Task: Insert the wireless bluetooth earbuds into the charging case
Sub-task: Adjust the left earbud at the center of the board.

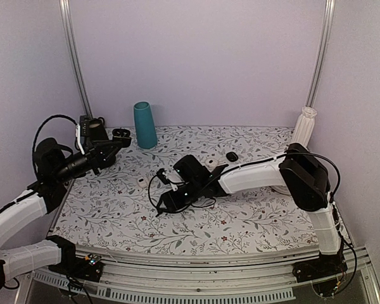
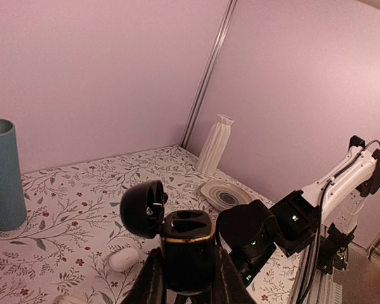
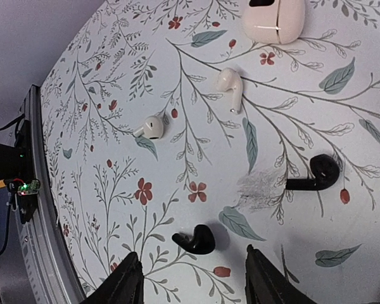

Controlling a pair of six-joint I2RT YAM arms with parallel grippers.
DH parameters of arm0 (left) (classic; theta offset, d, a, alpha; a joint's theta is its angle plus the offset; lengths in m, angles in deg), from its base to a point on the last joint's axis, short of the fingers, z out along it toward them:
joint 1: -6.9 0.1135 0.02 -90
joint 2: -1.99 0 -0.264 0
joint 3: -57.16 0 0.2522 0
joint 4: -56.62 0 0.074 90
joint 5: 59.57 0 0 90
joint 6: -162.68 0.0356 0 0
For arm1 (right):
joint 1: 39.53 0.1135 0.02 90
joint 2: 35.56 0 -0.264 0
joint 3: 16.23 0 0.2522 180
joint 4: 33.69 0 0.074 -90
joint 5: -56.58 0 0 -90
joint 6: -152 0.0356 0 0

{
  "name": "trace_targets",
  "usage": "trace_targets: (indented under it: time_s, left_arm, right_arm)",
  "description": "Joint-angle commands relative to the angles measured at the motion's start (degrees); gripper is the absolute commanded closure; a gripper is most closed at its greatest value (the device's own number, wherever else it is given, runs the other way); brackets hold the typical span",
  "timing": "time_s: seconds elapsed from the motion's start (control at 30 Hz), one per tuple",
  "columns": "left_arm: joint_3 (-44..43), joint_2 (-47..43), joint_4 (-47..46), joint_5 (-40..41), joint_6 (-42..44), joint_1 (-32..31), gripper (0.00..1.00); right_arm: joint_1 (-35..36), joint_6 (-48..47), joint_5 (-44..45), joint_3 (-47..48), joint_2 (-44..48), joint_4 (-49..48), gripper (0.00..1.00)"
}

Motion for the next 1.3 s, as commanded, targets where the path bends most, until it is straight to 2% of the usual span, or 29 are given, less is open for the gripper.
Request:
trace_targets:
  time_s: [0.0, 0.17, 0.3, 0.47, 0.6, 0.83, 1.27]
  left_arm:
    - [0.3, 0.3, -1.6, -1.0, 0.0, 0.8, 1.00]
    - [0.4, 0.6, -1.9, -1.2, -0.3, 0.9, 1.00]
    - [0.4, 0.6, -2.2, -1.3, -0.6, 0.8, 1.00]
    - [0.6, 0.3, -2.1, -1.2, -0.7, 0.9, 1.00]
    - [0.5, 0.5, -2.2, -1.2, -0.8, 0.8, 1.00]
    - [0.4, 1.2, -2.8, -1.5, -1.1, 0.9, 1.00]
    - [0.5, 1.0, -3.0, -1.6, -1.3, 0.9, 1.00]
  right_arm:
    - [-0.2, -3.1, -6.9, 2.5, -1.5, -2.6, 0.45]
    - [-0.2, -3.7, -7.6, 4.3, -3.4, -1.6, 0.48]
    - [0.0, -2.2, 0.5, 8.9, -5.3, 5.1, 0.55]
    - [1.7, 0.8, 10.6, 10.0, -4.8, 9.7, 0.56]
    - [3.0, 4.0, 14.9, 12.1, -5.3, 14.1, 0.58]
    - [4.7, 4.4, 17.0, 15.4, -6.4, 16.7, 0.58]
    - [6.2, 4.2, 25.8, 26.7, -13.7, 28.5, 0.59]
